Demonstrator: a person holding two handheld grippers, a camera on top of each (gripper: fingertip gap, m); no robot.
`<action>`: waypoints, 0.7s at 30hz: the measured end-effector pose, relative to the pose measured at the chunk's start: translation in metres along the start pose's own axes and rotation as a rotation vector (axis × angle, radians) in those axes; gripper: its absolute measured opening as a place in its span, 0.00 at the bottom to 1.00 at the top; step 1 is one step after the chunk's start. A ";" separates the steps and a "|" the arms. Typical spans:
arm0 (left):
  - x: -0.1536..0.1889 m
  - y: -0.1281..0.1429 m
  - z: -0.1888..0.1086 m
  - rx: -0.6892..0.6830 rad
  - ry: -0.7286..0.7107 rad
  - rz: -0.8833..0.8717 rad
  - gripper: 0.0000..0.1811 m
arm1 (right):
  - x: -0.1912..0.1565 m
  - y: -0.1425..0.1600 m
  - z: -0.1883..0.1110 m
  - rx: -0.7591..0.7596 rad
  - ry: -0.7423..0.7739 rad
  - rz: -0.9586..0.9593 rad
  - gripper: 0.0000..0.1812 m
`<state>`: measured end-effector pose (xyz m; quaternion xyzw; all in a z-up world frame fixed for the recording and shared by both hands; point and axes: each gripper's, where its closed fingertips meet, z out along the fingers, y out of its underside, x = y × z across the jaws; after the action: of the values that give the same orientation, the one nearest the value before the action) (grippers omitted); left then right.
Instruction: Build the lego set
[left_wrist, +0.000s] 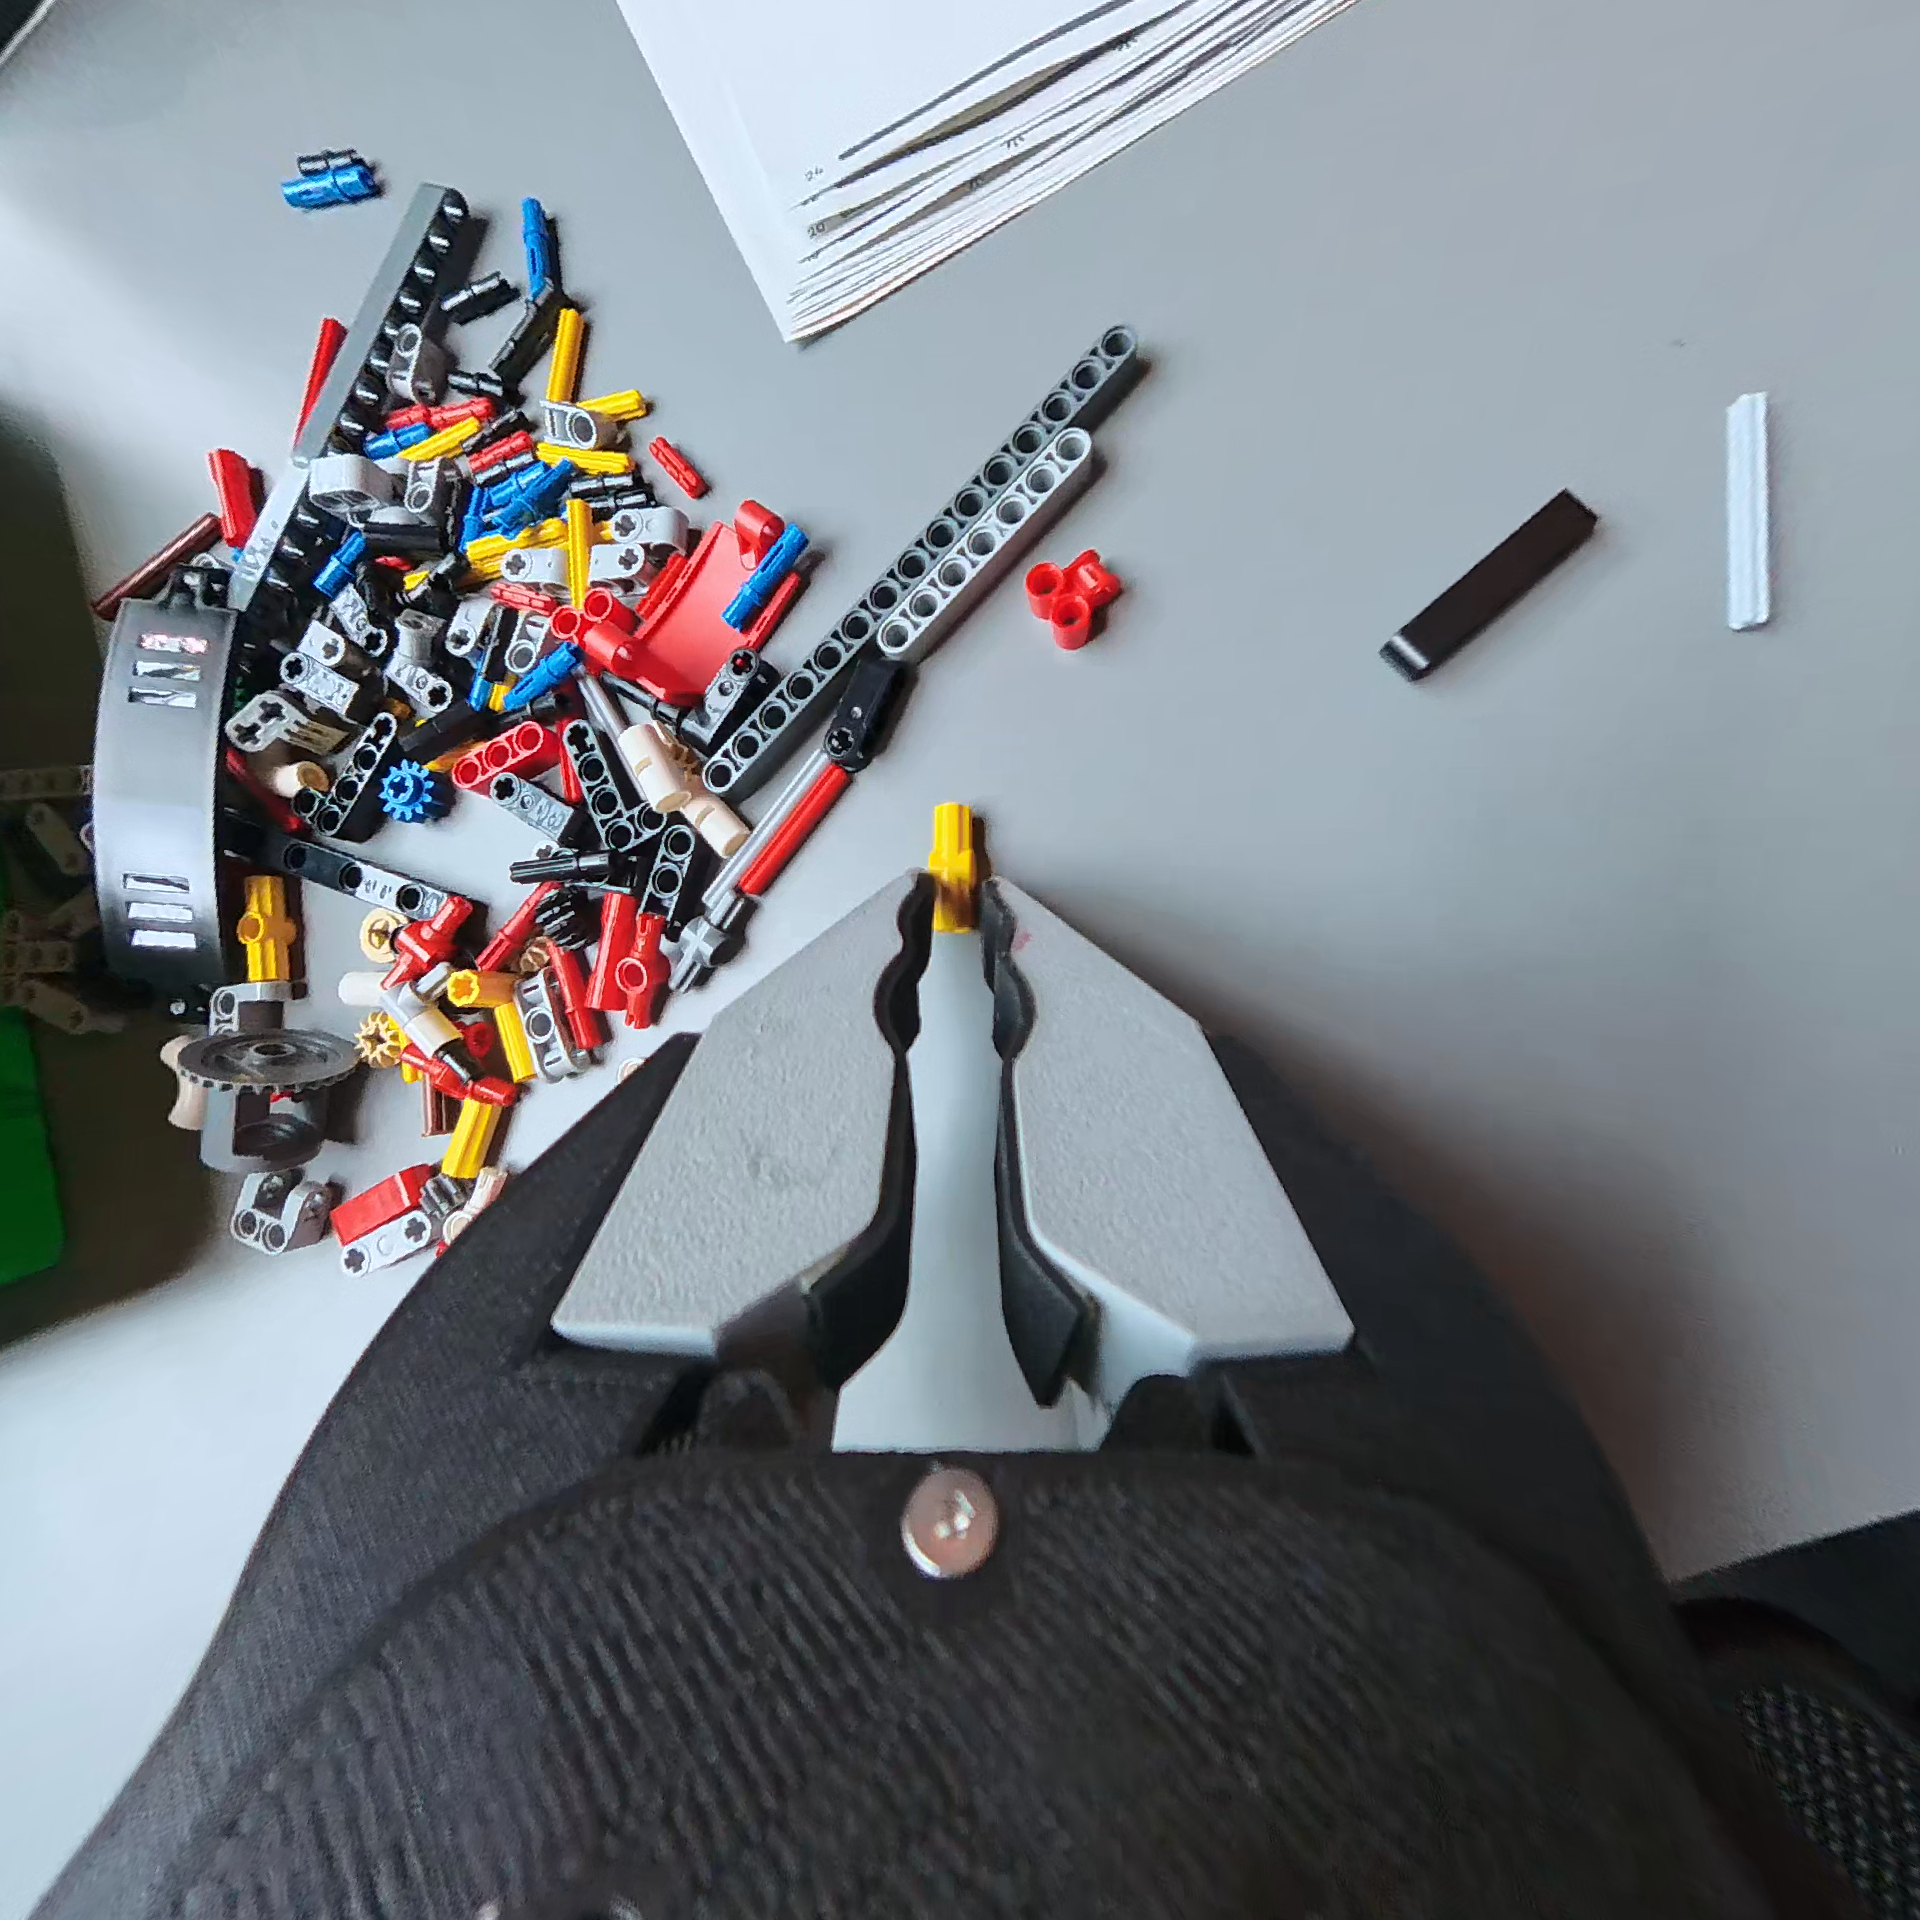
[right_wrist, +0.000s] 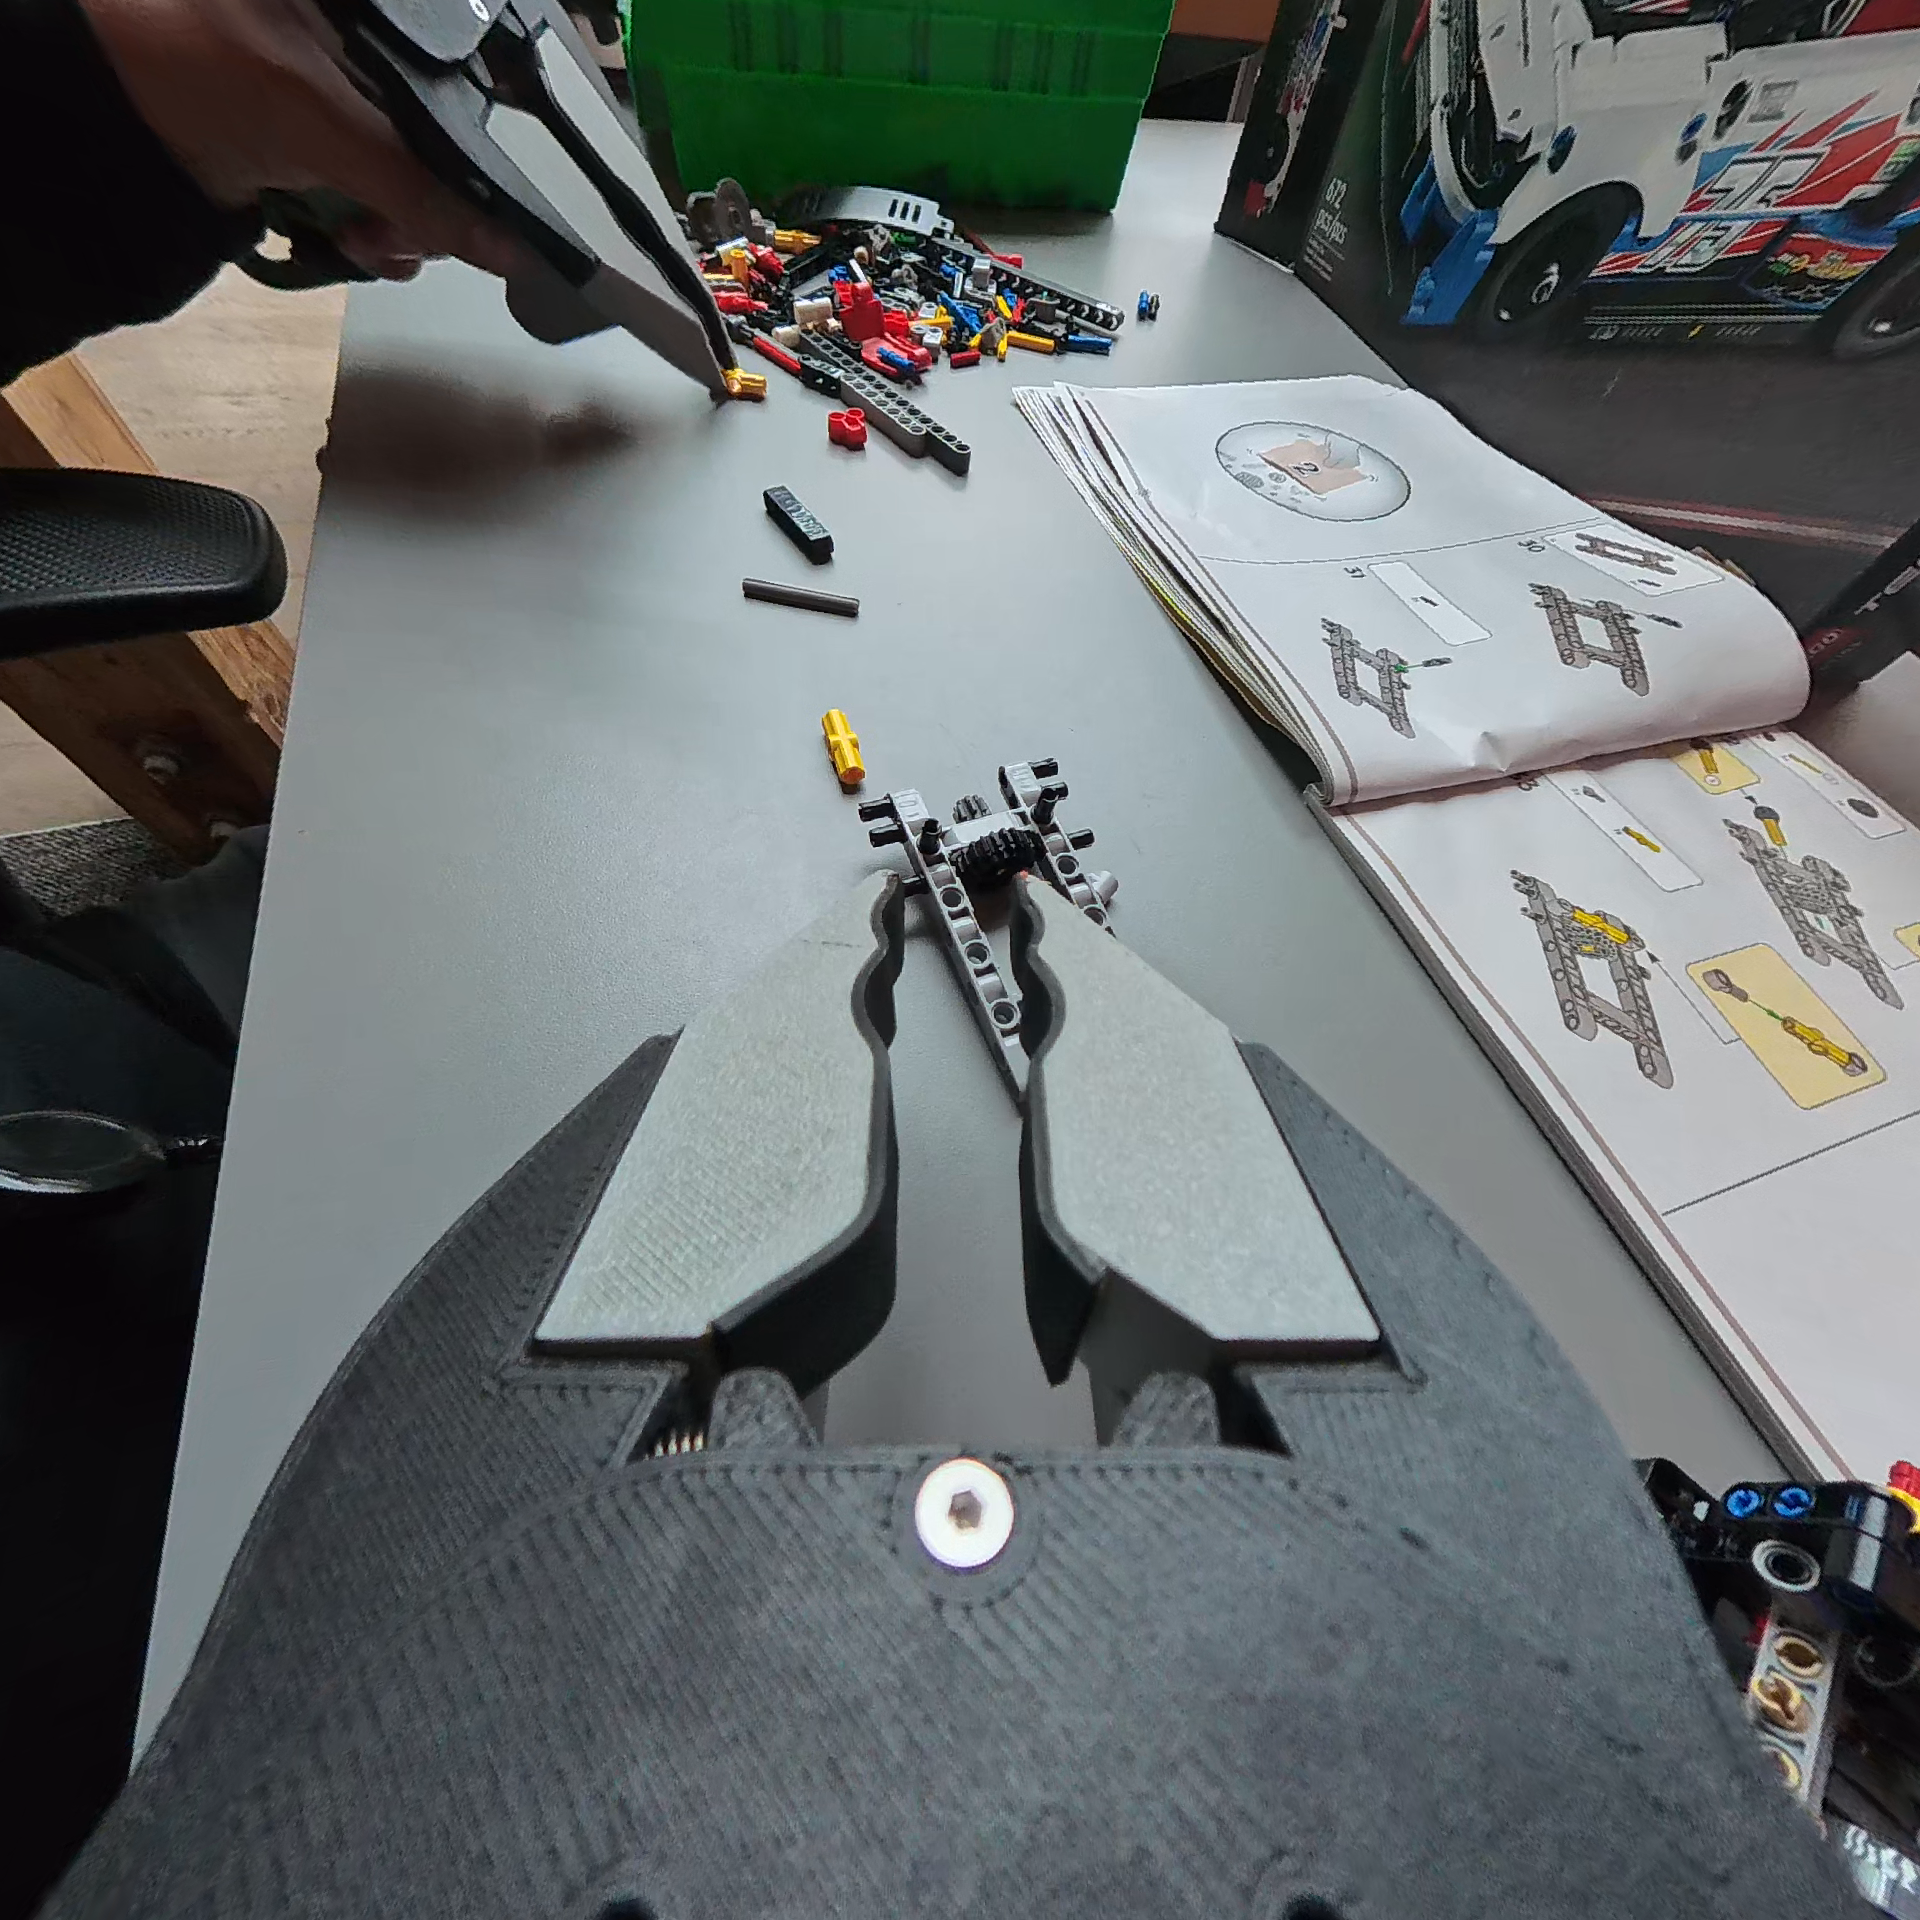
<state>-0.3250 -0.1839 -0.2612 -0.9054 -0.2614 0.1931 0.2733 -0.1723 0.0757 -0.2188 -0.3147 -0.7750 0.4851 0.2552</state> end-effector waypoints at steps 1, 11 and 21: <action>0.000 -0.001 -0.001 0.005 0.000 -0.001 0.04 | 0.000 0.000 0.000 0.001 0.000 0.000 0.09; -0.005 -0.007 -0.012 0.046 0.004 -0.030 0.04 | 0.000 0.000 0.000 0.002 -0.002 -0.001 0.09; -0.003 -0.007 -0.017 0.070 0.008 -0.039 0.04 | 0.001 0.000 0.000 -0.003 -0.001 0.010 0.09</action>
<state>-0.3216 -0.1876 -0.2435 -0.8908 -0.2709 0.1932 0.3095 -0.1732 0.0764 -0.2193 -0.3189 -0.7743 0.4851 0.2520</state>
